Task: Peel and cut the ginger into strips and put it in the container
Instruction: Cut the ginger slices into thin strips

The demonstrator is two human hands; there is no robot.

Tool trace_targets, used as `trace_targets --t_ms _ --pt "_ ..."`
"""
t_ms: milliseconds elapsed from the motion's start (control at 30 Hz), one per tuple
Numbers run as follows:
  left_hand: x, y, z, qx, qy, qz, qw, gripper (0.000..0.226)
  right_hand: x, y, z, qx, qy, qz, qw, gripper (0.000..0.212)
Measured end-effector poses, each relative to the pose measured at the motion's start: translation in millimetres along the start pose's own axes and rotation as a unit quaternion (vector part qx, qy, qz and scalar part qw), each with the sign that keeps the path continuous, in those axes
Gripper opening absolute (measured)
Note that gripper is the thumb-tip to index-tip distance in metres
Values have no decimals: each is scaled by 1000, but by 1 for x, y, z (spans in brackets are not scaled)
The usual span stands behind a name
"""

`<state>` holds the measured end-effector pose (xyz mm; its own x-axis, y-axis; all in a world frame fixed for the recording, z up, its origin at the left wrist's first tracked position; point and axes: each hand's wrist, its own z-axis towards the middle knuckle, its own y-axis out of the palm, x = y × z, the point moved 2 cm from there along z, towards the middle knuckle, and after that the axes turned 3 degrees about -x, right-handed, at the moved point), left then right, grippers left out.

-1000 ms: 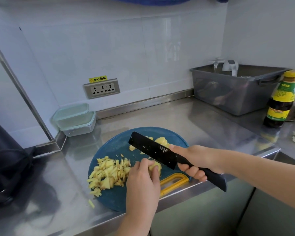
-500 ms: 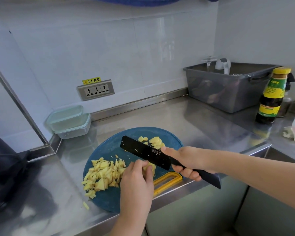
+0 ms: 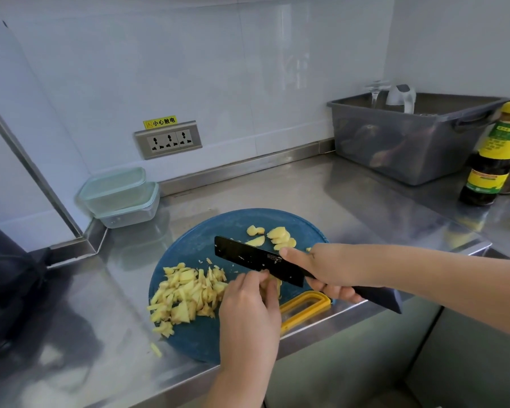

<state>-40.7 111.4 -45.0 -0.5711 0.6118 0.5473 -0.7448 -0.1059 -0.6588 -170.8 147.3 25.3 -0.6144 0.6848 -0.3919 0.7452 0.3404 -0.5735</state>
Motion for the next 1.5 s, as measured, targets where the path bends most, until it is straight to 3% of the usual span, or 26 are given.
trace_targets --t_ms 133,267,467,600,1267,1500 --pt "2 -2 0 -4 -4 -15 1000 13 -9 6 5 19 -30 -23 999 62" --pt "2 -3 -2 -7 -15 -24 1000 11 -4 1 6 -14 -35 56 998 63" --pt "5 -7 -4 8 -13 -44 999 10 4 3 3 42 -71 51 995 65" --pt "6 -8 -4 4 -20 -42 999 13 11 2 -6 36 -89 104 990 66" --pt "7 -10 -1 2 -42 -55 998 12 23 0 -18 14 -95 100 990 66" --pt "3 -10 2 3 -30 -71 997 13 18 2 -17 6 -53 69 996 67"
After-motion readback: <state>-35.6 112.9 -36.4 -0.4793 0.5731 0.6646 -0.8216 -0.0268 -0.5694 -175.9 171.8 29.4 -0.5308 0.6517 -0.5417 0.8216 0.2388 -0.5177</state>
